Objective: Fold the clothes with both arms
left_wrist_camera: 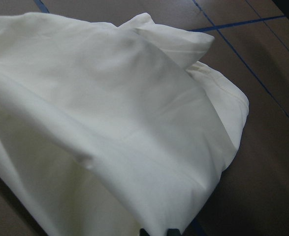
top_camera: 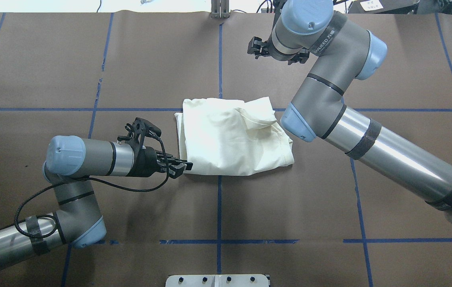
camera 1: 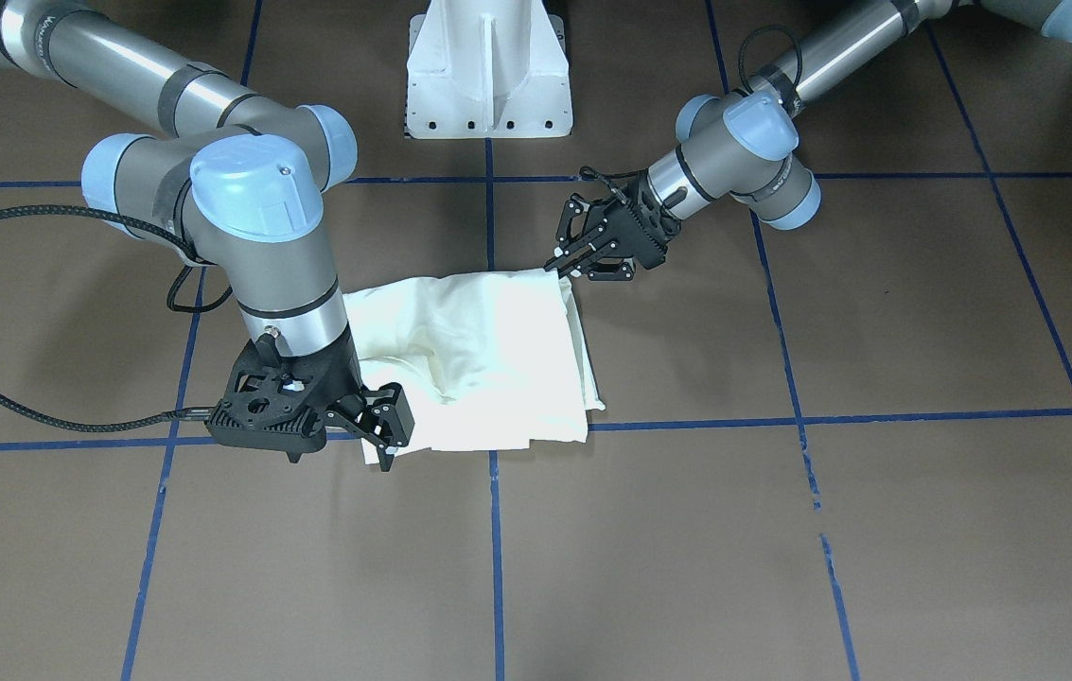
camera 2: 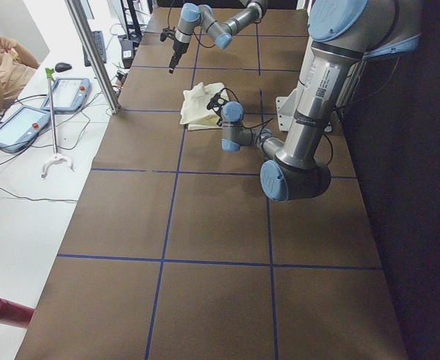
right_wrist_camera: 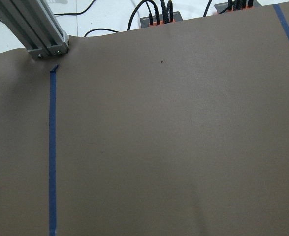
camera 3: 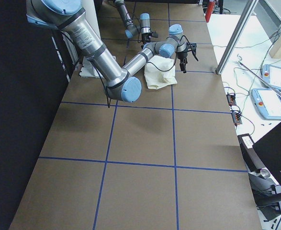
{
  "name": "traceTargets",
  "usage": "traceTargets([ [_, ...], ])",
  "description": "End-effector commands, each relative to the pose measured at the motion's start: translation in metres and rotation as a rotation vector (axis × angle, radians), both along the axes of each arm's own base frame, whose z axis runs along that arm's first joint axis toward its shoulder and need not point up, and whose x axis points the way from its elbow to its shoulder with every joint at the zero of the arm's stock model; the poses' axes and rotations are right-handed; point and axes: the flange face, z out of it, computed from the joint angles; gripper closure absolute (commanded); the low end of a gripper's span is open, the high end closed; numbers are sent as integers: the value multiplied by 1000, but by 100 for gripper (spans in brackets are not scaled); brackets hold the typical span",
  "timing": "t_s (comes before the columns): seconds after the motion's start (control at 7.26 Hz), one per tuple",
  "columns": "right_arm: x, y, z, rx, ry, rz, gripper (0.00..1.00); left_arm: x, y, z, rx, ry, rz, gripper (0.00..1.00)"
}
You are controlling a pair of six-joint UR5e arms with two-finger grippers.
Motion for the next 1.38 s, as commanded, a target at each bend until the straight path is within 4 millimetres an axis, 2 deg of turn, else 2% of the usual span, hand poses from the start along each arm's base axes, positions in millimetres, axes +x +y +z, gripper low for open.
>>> traceTargets([
  [0.0, 0, 0, 3, -2, 1, -1, 0, 0, 2, 5, -5, 4, 3, 100],
  [0.69, 0, 0, 4, -3, 3, 0, 0, -1, 4, 31, -15, -20, 6, 100],
  [0.96, 0, 0, 6, -5, 5, 0, 0, -20, 15, 52, 15, 40, 9, 100],
  [1.24, 0, 0, 5, -3, 3, 0, 0, -34, 23, 46, 71, 150, 10, 100],
])
